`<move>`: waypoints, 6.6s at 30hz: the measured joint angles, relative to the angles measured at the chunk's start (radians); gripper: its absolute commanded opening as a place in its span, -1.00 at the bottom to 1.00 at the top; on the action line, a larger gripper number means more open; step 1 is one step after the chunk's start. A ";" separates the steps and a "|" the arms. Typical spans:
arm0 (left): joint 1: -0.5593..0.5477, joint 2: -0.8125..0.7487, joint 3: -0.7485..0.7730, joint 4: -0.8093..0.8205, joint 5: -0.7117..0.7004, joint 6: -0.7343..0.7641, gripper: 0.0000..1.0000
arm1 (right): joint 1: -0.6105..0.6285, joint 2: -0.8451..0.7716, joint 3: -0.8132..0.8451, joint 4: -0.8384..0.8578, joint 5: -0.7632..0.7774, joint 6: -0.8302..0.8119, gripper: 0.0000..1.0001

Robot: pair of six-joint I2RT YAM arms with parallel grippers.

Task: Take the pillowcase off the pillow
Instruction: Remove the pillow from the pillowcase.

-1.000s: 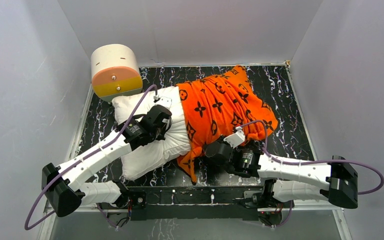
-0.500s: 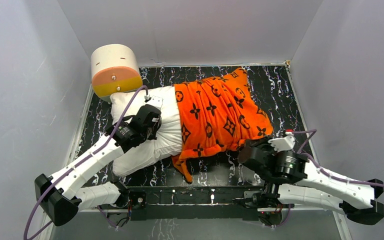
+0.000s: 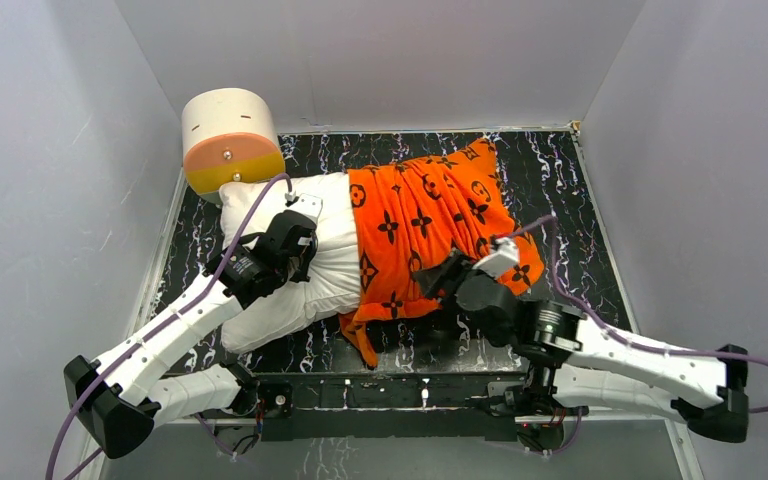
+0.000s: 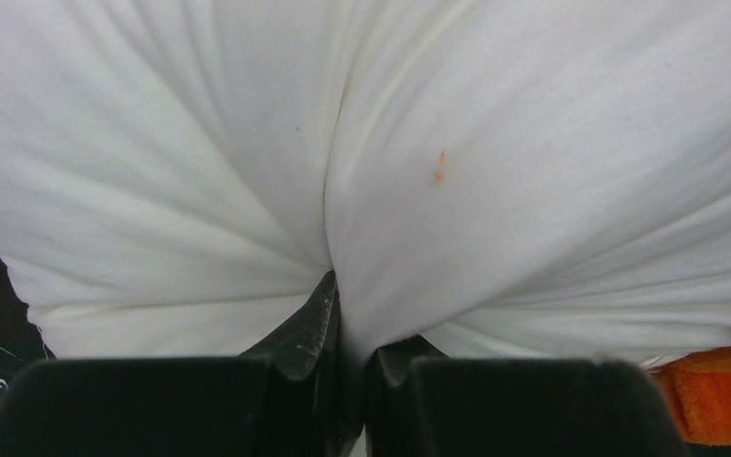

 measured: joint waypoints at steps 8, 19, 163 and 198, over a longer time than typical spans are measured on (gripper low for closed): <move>0.002 0.000 0.000 0.001 0.011 -0.003 -1.00 | 0.000 0.282 0.080 0.126 -0.234 -0.074 0.57; 0.004 0.025 0.027 -0.016 0.017 -0.013 -1.00 | 0.000 0.478 0.097 0.234 -0.270 0.043 0.46; -0.118 -0.244 -0.701 0.903 0.367 -1.113 0.95 | -0.053 0.337 -0.050 0.194 -0.145 0.052 -0.76; -0.245 -0.296 -0.412 0.340 -0.197 -0.899 -1.00 | -0.233 0.216 0.124 -0.137 -0.293 -0.153 -0.28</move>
